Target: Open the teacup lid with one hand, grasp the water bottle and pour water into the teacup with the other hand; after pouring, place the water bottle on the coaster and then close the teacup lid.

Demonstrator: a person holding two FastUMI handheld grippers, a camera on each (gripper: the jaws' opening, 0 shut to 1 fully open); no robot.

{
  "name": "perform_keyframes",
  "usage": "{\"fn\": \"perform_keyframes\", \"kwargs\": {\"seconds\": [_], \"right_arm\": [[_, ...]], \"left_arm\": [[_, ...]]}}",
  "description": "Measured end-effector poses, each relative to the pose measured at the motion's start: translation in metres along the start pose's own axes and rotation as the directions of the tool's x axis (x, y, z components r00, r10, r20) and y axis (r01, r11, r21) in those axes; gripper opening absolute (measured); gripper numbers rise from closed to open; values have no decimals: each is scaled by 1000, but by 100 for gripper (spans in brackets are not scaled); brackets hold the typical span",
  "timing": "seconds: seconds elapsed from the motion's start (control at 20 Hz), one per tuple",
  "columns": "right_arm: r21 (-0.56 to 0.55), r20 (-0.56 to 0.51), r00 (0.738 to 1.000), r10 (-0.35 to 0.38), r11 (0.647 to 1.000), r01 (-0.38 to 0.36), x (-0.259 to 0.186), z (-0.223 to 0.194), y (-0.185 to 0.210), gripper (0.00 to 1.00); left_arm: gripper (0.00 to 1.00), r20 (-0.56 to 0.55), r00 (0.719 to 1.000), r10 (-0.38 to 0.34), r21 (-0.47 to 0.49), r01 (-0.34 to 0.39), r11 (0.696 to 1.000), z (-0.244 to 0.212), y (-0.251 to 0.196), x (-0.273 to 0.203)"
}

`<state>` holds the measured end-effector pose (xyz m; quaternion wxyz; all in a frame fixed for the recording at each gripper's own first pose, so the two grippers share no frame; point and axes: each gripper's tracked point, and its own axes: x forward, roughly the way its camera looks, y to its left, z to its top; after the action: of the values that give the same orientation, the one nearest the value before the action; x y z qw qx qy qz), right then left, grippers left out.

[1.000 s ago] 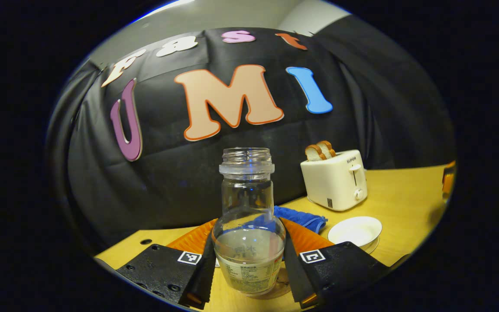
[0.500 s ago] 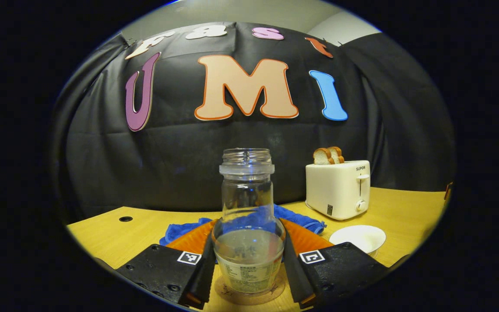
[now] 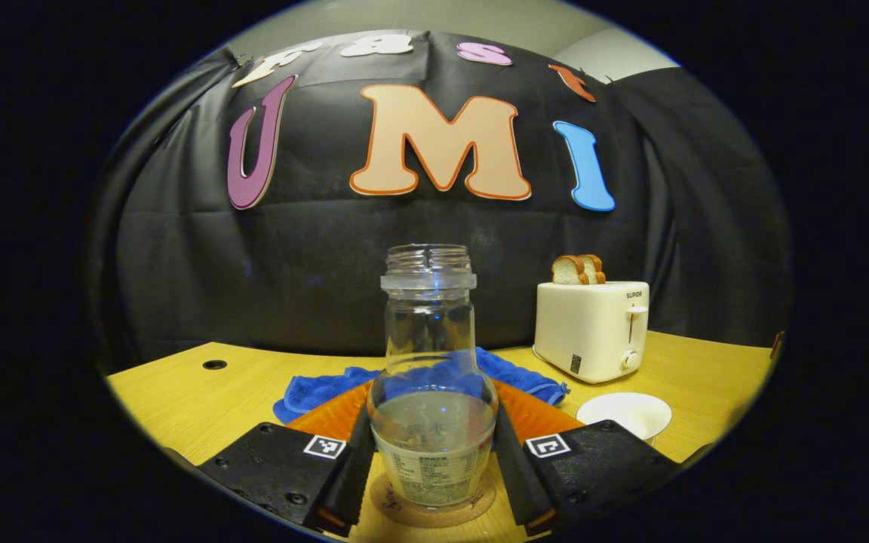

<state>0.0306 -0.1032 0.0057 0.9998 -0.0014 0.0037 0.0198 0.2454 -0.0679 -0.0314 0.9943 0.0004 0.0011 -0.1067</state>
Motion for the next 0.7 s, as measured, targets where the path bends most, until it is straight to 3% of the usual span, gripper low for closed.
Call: {"fn": "perform_keyframes", "kwargs": {"seconds": [0.15, 0.25, 0.3, 0.35, 0.7], "right_arm": [[0, 0, 1000, 0, 1000, 0, 0, 0, 0, 27], [0, 0, 1000, 0, 1000, 0, 0, 0, 0, 27], [0, 0, 1000, 1, 1000, -1, 0, 0, 0, 27], [0, 0, 1000, 0, 1000, 0, 0, -1, 0, 27], [-1, 1, 1000, 1, 1000, -1, 0, 0, -1, 27]], "left_arm": [[74, 2, 1000, 8, 0, -8, 1000, -1, 2, 1], [94, 3, 1000, 10, 1, -10, 1000, 1, 3, -3], [99, 4, 1000, 10, -2, -10, 1000, 1, 4, -2], [93, 2, 1000, 11, 0, -11, 1000, 0, 4, -2], [94, -8, 1000, 7, -8, -7, 1000, -2, 3, -14]]}}
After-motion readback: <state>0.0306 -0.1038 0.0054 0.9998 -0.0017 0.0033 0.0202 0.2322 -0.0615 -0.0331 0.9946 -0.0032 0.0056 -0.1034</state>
